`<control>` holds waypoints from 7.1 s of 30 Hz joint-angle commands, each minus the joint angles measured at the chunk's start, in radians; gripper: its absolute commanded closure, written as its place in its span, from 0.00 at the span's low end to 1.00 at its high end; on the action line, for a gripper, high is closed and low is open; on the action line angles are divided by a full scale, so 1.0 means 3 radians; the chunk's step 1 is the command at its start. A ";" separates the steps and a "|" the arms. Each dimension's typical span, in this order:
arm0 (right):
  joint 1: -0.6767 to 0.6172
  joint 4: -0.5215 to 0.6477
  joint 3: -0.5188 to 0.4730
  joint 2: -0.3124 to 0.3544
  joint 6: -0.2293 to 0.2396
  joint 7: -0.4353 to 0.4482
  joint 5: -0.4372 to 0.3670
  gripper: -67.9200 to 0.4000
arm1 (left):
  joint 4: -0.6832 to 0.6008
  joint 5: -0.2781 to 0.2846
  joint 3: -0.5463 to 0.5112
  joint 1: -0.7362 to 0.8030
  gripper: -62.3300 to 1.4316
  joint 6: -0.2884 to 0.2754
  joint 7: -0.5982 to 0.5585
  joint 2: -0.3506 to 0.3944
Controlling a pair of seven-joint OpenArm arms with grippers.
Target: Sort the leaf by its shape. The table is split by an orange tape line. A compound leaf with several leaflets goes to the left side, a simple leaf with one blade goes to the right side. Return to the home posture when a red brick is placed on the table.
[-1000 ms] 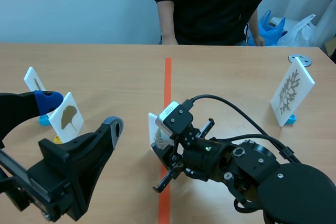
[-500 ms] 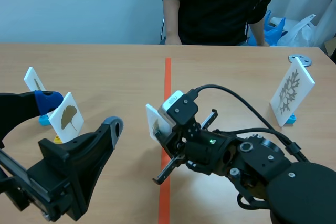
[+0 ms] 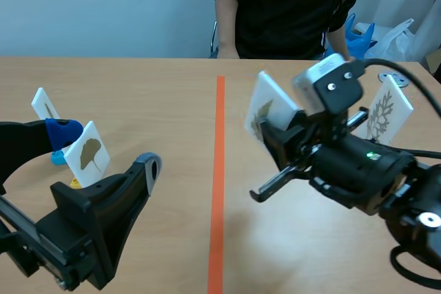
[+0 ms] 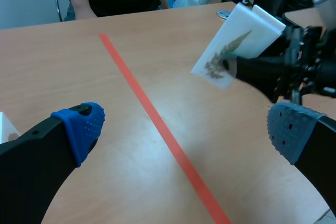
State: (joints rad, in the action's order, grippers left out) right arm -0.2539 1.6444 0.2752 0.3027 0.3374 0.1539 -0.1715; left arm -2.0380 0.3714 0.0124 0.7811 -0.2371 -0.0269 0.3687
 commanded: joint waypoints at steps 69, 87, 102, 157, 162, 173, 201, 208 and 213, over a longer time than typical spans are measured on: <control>0.0650 -0.1808 -0.0999 0.0017 -0.0600 0.0080 -0.0417 0.36 | -0.0036 0.0023 -0.0008 -0.0010 0.00 0.0005 -0.0046 -0.0009; -0.0563 0.0320 -0.1690 0.0234 -0.0312 0.0032 -0.1069 0.01 | -0.0036 0.0000 -0.0009 -0.0010 0.00 0.0008 -0.0047 -0.0008; -0.1554 0.1448 -0.1709 0.0514 0.0515 -0.0534 -0.1500 0.01 | -0.0036 -0.0186 -0.0011 -0.0010 0.00 0.0117 -0.0013 0.0001; -0.1661 0.1446 -0.1689 0.0507 0.0524 -0.0582 -0.1311 0.02 | -0.0033 -0.0258 -0.0011 -0.0009 0.00 0.0193 0.0092 0.0003; -0.1339 0.1128 -0.1535 0.0507 0.0525 -0.0582 -0.1250 0.02 | -0.0033 -0.0258 -0.0011 -0.0009 0.00 0.0193 0.0092 0.0003; -0.0401 0.0112 -0.0628 0.0504 0.0525 -0.0404 -0.0754 0.02 | -0.0033 -0.0258 -0.0011 -0.0009 0.00 0.0193 0.0090 0.0001; 0.1357 -0.2083 0.0970 -0.0459 0.0018 0.0211 0.0534 0.19 | -0.0033 -0.0258 -0.0011 -0.0009 0.00 0.0195 0.0083 0.0001; 0.1408 -0.2177 0.1152 -0.0492 -0.0005 0.0210 0.0649 0.34 | -0.0033 -0.0258 -0.0011 -0.0009 0.00 0.0195 0.0081 0.0001; 0.1390 -0.2185 0.1156 -0.0482 -0.0005 0.0179 0.0649 0.53 | -0.0033 -0.0258 -0.0011 -0.0009 0.00 0.0195 0.0081 0.0001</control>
State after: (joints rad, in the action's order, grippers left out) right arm 0.1513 0.9703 0.6300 0.1474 0.3363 0.2005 0.0303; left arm -2.0380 0.2890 0.0124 0.7811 -0.1791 0.0143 0.3691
